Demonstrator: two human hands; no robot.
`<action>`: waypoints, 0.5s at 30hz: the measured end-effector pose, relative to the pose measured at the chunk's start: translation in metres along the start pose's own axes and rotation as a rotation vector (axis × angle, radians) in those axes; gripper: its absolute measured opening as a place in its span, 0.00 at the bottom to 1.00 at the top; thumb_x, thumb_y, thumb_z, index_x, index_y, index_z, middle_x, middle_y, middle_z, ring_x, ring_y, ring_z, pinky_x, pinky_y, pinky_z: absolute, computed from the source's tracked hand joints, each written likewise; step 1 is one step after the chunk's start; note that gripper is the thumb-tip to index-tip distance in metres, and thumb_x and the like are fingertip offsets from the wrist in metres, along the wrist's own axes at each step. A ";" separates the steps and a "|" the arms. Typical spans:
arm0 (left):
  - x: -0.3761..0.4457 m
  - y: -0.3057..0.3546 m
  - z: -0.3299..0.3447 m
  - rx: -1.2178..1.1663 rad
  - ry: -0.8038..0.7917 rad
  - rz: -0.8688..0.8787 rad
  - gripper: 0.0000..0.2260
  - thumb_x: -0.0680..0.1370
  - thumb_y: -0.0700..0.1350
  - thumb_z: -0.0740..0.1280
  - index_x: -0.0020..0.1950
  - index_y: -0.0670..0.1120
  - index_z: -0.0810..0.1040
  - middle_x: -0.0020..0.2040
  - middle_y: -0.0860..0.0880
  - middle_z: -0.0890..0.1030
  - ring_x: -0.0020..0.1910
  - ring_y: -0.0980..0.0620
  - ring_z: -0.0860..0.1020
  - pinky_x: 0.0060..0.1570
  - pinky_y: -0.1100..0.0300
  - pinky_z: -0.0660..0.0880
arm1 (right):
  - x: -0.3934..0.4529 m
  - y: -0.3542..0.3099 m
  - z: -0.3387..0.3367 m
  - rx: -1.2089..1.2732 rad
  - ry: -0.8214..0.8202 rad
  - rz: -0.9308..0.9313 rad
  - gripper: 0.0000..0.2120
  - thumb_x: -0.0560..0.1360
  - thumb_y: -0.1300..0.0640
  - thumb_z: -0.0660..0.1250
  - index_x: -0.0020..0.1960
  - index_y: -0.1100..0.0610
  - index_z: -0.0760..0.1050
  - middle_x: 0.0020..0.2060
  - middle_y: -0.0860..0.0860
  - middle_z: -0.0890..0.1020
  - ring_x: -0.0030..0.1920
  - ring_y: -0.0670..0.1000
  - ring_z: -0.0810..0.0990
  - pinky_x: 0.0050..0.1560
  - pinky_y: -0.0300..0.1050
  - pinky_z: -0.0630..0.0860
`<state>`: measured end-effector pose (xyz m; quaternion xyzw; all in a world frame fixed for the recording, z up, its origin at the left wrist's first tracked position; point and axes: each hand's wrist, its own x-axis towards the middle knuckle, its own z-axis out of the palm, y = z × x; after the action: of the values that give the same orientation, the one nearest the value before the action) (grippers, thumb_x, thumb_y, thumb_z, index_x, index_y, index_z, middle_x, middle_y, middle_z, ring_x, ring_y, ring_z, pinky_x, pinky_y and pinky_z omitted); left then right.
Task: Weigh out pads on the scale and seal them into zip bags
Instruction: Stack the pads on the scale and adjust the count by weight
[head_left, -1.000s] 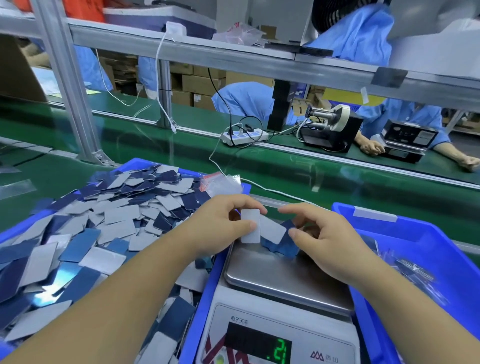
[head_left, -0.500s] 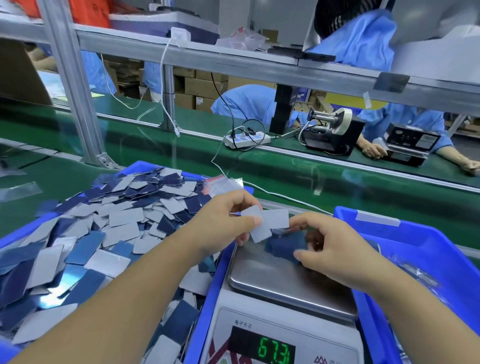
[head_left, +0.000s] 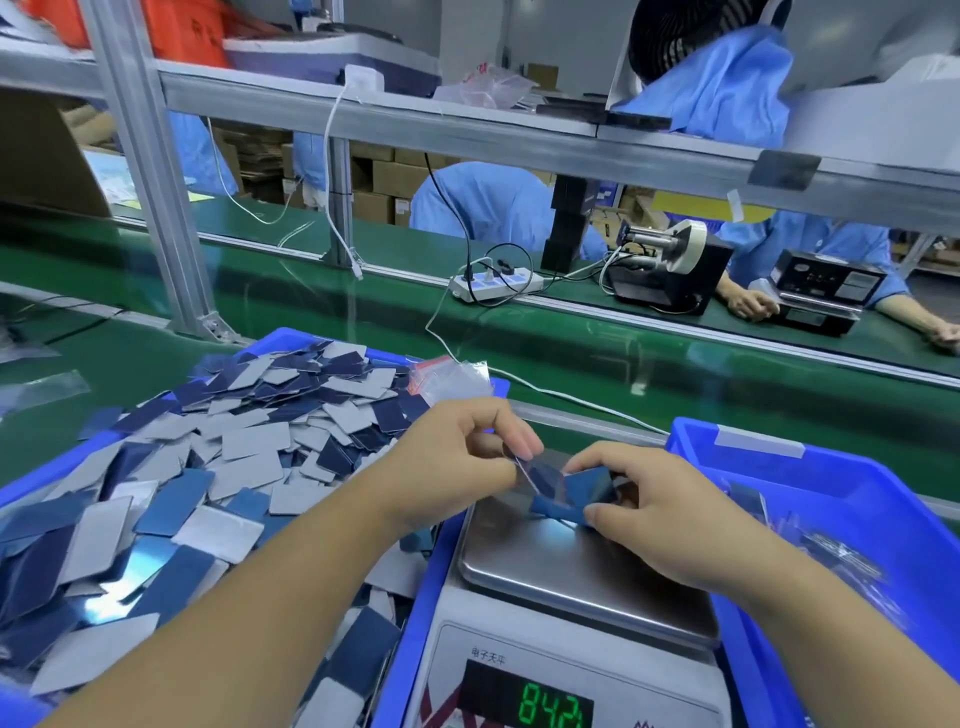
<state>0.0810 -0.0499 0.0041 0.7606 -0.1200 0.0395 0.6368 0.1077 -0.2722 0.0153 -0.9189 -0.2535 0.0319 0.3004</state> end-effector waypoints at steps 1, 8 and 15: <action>-0.001 0.000 0.002 -0.006 0.000 0.017 0.13 0.68 0.31 0.66 0.35 0.50 0.79 0.47 0.52 0.86 0.38 0.51 0.76 0.41 0.62 0.74 | 0.000 -0.001 -0.001 0.008 0.004 0.013 0.19 0.73 0.57 0.70 0.50 0.31 0.75 0.33 0.41 0.80 0.29 0.41 0.74 0.32 0.31 0.71; 0.001 -0.002 0.020 0.228 0.087 0.377 0.12 0.67 0.32 0.66 0.38 0.50 0.80 0.46 0.53 0.84 0.44 0.58 0.80 0.43 0.67 0.72 | -0.001 -0.006 -0.008 0.641 -0.220 0.195 0.11 0.68 0.62 0.70 0.50 0.56 0.81 0.32 0.52 0.78 0.25 0.48 0.66 0.24 0.37 0.61; 0.004 -0.009 0.016 0.505 0.066 0.464 0.10 0.67 0.30 0.68 0.40 0.44 0.80 0.48 0.50 0.81 0.46 0.60 0.76 0.45 0.76 0.65 | -0.003 -0.007 -0.009 0.929 -0.265 0.262 0.16 0.67 0.68 0.60 0.52 0.67 0.79 0.35 0.56 0.76 0.27 0.49 0.65 0.26 0.38 0.58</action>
<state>0.0859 -0.0645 -0.0070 0.8451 -0.2556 0.2361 0.4058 0.1042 -0.2739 0.0260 -0.7002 -0.1311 0.2956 0.6365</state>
